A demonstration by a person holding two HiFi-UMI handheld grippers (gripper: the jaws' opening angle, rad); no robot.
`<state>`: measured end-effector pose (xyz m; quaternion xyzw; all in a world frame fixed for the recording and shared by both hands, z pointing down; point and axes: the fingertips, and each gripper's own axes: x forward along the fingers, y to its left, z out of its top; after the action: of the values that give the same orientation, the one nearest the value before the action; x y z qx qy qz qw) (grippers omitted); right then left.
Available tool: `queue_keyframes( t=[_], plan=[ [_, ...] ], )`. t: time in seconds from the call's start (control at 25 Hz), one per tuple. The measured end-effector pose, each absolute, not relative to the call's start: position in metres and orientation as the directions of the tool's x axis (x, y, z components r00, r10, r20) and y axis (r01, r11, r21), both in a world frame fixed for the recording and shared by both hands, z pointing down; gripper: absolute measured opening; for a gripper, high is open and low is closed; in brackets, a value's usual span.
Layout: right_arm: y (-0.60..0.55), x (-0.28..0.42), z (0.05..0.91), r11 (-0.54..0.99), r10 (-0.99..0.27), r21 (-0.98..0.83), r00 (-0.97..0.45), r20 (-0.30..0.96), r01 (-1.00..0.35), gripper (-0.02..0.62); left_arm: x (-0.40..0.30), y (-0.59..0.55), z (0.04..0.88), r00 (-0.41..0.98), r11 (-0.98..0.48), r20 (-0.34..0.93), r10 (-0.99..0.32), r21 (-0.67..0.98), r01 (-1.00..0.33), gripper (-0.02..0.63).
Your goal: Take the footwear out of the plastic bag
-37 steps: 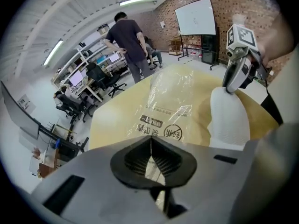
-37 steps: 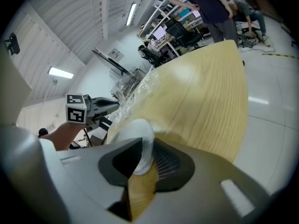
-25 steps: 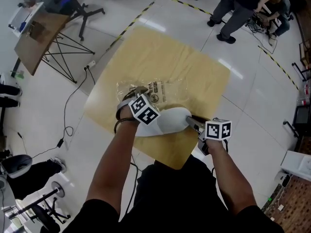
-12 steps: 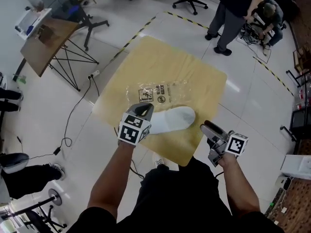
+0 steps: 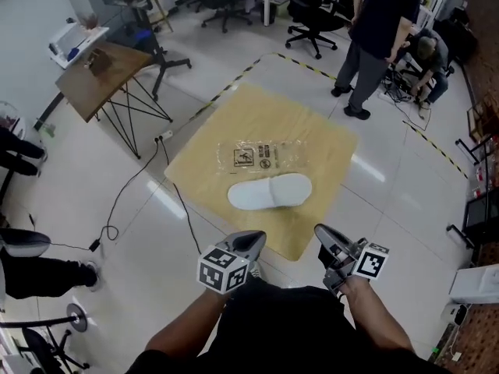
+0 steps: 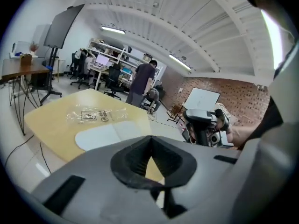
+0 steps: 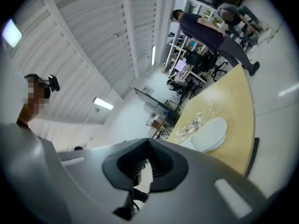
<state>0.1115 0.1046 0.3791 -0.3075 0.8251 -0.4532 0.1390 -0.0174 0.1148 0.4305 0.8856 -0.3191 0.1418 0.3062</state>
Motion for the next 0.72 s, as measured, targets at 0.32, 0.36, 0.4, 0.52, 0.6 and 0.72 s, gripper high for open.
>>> queue_keyframes(
  t=[0.32, 0.36, 0.4, 0.52, 0.6, 0.72],
  plan=[
    [0.216, 0.135, 0.342, 0.55, -0.555, -0.716, -0.829, 0.073, -0.431, 0.002, -0.007, 0.21, 0.389, 0.673, -0.536, 0.384, -0.632, 0.41, -0.738, 0.006],
    [0.234, 0.142, 0.342, 0.567, -0.548, -0.686, -0.831, 0.1, -0.457, 0.0, -0.002, 0.227, 0.385, 0.662, -0.53, 0.375, -0.649, 0.403, -0.747, 0.006],
    [0.252, 0.151, 0.344, 0.579, -0.545, -0.657, -0.828, 0.129, -0.483, 0.0, 0.003, 0.245, 0.381, 0.65, -0.523, 0.369, -0.664, 0.392, -0.757, 0.006],
    [0.298, 0.18, 0.354, 0.595, -0.549, -0.584, -0.81, 0.206, -0.552, 0.0, 0.02, 0.299, 0.375, 0.619, -0.496, 0.366, -0.695, 0.379, -0.781, 0.006],
    [0.326, 0.2, 0.365, 0.601, -0.555, -0.532, -0.79, 0.259, -0.597, 0.0, 0.032, 0.335, 0.375, 0.619, -0.494, 0.373, -0.691, 0.381, -0.782, 0.006],
    [0.359, 0.219, 0.376, 0.598, -0.556, -0.503, -0.775, 0.3, -0.624, 0.0, 0.042, 0.379, 0.38, 0.607, -0.485, 0.409, -0.682, 0.368, -0.793, 0.006]
  ],
)
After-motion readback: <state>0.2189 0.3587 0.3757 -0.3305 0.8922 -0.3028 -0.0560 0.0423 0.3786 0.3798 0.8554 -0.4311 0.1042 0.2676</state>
